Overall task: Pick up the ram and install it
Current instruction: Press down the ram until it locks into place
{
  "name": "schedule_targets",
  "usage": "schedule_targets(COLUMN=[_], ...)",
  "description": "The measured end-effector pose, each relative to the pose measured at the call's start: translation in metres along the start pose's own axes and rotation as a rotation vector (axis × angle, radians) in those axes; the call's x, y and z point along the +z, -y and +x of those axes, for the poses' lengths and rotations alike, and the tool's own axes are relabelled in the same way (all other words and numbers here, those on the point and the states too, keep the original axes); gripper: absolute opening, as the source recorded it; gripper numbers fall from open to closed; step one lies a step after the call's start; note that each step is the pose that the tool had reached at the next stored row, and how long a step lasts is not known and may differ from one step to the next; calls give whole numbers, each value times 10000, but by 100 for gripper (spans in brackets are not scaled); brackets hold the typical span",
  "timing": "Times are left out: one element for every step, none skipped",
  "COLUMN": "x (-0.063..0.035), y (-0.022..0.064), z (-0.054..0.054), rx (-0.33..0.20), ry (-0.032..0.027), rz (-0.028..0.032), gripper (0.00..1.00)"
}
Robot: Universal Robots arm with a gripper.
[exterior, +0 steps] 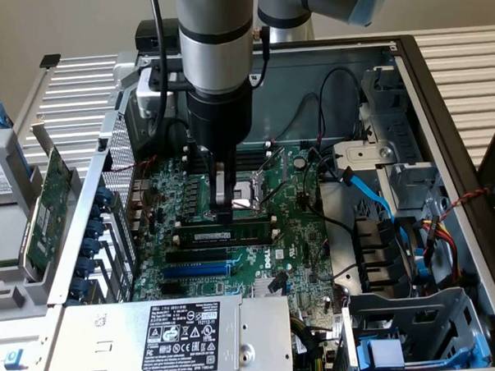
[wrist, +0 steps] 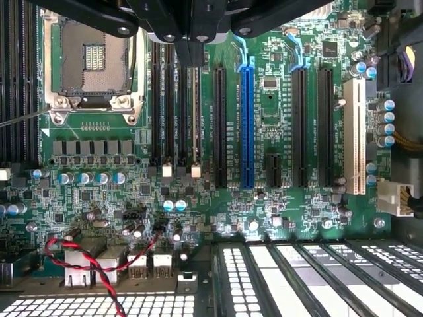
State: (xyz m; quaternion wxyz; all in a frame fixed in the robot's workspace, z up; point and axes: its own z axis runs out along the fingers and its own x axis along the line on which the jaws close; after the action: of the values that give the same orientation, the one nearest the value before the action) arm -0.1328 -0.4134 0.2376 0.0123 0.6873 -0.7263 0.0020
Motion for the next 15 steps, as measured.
schedule_targets(x=[3, 5, 7, 9, 11, 12, 13, 16, 21, 26, 31, 37, 43, 48, 54], y=[3, 6, 10, 14, 20, 25, 29, 31, 31, 31, 31, 32, 32, 32, 32], z=[0, 0, 0, -1, -1, -1, -1, -2, -2, -2, -2, -2, -3, -3, -3], rx=[0, -1, -1, -1, -1, 0, -1, -1, 1, 1, 0, -1, -3, -5, -8], ry=[-1, -2, -2, -1, 0, 0, 0, 0, 1, 0, 0, 0, 0, 0, 0], rz=[0, -1, -1, 0, 1, 1, 1, 1, 1, 1, 1, 1, 1, 1, 1], gripper=[10, 10, 10, 10, 10, 10, 10, 10, 10, 10, 10, 10, 10, 10, 10])
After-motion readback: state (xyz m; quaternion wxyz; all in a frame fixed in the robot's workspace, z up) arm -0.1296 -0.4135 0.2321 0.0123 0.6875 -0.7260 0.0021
